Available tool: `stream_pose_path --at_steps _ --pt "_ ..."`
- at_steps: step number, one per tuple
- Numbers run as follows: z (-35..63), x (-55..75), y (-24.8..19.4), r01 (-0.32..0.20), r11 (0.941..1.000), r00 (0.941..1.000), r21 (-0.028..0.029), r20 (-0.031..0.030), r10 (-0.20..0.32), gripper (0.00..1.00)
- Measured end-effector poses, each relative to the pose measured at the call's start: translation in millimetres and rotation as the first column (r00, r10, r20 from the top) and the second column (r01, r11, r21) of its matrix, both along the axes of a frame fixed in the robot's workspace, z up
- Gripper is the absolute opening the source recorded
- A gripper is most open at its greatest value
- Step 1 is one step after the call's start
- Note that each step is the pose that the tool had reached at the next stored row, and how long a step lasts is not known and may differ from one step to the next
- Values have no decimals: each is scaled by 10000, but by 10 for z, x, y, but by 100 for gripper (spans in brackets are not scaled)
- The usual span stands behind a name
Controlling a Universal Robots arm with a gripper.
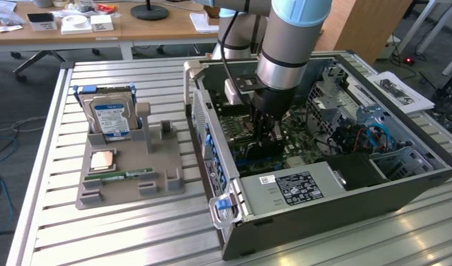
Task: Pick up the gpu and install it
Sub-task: 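Insert the gpu into the slot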
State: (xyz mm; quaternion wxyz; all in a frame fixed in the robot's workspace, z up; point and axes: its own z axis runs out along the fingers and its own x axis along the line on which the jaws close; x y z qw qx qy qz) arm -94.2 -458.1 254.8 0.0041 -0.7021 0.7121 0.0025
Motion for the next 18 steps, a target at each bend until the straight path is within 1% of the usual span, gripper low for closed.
stream_pose_path --at_steps 18 --pt "-7 -10 0 0 10000 10000 0 0 0 26"
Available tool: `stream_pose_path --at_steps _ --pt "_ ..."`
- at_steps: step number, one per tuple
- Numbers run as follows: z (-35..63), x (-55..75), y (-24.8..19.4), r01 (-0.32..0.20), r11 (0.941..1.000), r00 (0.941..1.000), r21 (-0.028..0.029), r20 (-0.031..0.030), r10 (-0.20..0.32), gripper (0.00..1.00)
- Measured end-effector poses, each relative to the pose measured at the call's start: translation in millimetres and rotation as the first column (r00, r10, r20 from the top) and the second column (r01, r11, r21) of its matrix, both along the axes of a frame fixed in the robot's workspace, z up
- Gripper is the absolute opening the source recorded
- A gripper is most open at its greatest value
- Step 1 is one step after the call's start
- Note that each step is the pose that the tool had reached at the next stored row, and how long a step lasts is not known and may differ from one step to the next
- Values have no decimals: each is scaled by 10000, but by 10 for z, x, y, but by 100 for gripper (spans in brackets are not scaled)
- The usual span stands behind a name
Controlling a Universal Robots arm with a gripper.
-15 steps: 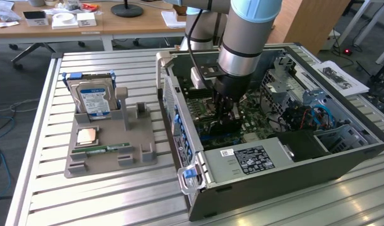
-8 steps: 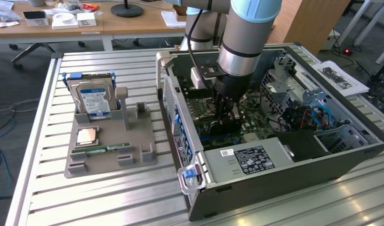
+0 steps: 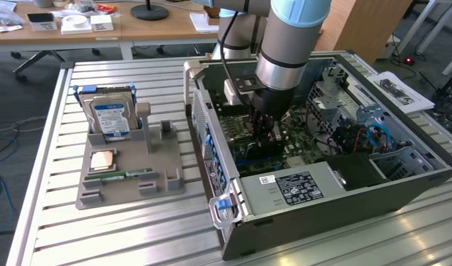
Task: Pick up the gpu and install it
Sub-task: 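Insert the gpu into the slot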
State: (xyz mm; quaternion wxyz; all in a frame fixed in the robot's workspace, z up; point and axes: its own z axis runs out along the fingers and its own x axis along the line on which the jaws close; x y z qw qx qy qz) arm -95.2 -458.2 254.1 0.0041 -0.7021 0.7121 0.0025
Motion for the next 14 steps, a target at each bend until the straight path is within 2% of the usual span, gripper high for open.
stream_pose_path --at_steps 8,10,11,14 --pt "-4 -3 1 7 10000 10000 10 2 -7 27" --pt "-2 0 1 1 10000 10000 4 2 -1 39" --pt "0 0 0 0 10000 10000 1 0 0 39" --pt "0 0 0 0 10000 10000 0 0 0 56"
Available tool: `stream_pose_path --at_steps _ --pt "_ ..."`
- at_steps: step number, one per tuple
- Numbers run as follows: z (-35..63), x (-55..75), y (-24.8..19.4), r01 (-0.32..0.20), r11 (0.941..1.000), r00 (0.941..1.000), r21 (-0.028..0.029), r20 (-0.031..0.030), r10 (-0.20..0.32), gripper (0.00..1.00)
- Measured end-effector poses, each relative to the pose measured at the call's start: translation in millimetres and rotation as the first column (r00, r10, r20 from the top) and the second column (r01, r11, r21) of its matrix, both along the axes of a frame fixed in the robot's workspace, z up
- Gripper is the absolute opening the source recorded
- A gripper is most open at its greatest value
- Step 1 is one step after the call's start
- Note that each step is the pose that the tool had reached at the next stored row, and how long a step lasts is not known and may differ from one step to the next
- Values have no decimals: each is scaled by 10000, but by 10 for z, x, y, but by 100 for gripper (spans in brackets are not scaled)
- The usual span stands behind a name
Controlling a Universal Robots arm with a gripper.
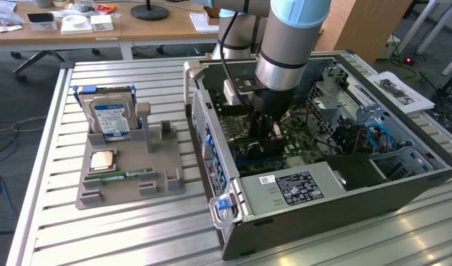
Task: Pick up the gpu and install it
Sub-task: 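Insert the gpu into the slot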
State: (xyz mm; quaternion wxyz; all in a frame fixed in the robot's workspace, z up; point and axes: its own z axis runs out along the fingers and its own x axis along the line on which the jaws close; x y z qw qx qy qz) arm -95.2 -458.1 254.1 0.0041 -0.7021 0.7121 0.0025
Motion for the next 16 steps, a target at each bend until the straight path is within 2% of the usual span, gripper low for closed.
stream_pose_path --at_steps 2,5,7,8,11,16 --pt "0 0 0 0 10000 10000 0 1 0 56" --pt "0 0 0 0 10000 10000 1 0 0 74" --pt "0 0 0 1 10000 10000 0 0 -1 74" --pt "0 0 0 0 10000 10000 0 0 0 80" --pt "31 0 0 0 10000 10000 -2 -1 0 80" --pt "203 0 0 1 10000 10000 0 0 -1 80"
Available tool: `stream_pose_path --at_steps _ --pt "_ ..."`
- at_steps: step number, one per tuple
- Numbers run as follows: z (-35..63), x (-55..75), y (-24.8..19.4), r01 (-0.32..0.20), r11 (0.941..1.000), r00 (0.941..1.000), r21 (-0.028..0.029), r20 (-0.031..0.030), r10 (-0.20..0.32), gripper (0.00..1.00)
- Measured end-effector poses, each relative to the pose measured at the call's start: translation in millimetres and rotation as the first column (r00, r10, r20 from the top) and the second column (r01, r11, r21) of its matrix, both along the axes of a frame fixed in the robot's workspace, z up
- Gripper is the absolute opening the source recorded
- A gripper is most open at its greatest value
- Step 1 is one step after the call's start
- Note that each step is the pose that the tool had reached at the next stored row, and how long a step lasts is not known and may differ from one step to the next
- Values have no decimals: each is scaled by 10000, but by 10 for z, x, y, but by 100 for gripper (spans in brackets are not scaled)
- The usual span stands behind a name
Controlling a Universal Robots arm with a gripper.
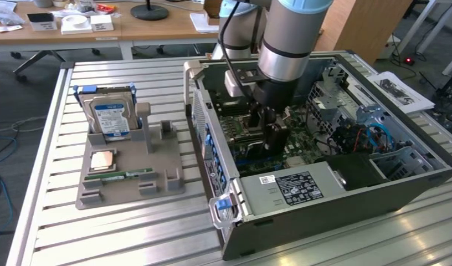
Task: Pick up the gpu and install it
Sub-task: 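Insert the gpu into the slot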
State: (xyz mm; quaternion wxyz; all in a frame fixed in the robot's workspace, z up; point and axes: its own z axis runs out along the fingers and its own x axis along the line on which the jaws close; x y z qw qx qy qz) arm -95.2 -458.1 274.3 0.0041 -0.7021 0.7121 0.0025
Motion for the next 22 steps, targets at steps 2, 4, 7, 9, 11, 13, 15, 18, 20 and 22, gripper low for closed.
stream_pose_path --at_steps 2,4,7,9,11,13,15,18,20,22 --pt "82 0 0 0 10000 10000 0 1 0 80" --pt "172 0 0 -1 10000 10000 -1 1 1 80" --pt "309 0 1 -1 10000 10000 0 4 1 80" --pt "401 1 1 -2 10000 10000 0 7 2 80" --pt "490 1 1 -1 10000 10000 0 12 1 80" --pt "580 0 2 -1 10000 10000 0 18 1 80" --pt "664 1 2 -1 10000 10000 1 24 1 80" --pt "775 0 3 -1 10000 10000 0 33 1 80" --pt "843 0 3 -1 10000 10000 -1 40 1 80" --pt "889 0 3 0 10000 10000 -1 48 0 80"
